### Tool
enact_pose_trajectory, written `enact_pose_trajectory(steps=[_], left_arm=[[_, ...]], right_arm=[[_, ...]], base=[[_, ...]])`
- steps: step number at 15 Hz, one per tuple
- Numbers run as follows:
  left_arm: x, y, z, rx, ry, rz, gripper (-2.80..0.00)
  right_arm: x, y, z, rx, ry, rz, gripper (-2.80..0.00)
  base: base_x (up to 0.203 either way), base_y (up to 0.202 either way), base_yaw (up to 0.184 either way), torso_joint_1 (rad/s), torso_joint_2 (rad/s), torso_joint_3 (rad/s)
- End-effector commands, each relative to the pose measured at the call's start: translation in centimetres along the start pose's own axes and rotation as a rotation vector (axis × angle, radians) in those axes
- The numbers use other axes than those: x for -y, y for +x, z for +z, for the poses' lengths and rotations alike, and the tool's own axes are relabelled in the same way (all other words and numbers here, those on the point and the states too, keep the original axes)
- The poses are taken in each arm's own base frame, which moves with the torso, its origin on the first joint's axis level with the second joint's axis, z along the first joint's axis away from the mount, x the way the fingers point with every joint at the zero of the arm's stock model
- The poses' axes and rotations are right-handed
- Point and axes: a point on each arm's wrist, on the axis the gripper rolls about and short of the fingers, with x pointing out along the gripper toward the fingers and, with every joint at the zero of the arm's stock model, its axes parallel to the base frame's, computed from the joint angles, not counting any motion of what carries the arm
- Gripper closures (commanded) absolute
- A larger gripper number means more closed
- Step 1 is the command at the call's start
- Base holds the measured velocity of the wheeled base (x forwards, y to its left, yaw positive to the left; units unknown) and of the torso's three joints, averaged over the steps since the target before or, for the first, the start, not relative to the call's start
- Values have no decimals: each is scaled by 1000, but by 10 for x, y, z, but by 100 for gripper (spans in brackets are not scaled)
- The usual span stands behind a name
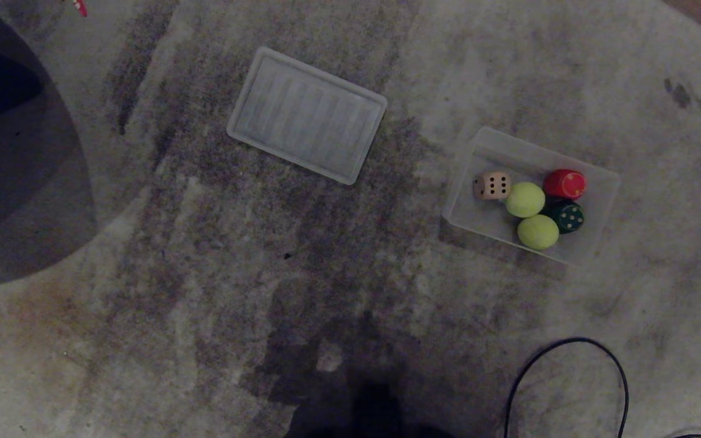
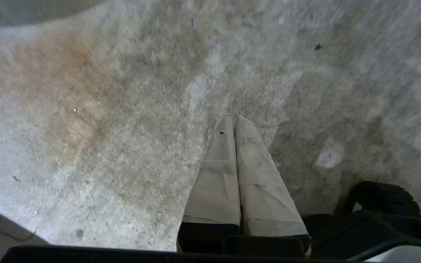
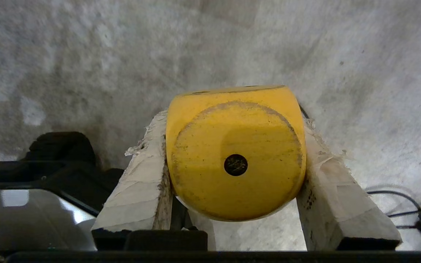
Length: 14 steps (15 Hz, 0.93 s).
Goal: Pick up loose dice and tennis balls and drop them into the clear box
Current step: Put the toys in the box
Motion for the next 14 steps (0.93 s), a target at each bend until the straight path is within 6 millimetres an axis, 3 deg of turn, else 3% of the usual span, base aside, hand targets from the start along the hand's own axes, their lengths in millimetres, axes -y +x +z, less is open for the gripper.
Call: enact_pose_trajectory(steps=[1, 14], left_arm=[[0, 0, 0, -3, -1, 1, 0], [0, 0, -1, -5, 6, -2, 0]], right_arm=[[0, 0, 0, 0, 0, 1, 0], [0, 0, 0, -1, -5, 1, 0]], base=[[0, 0, 0, 2, -8, -198], [0, 0, 0, 1, 3, -178]])
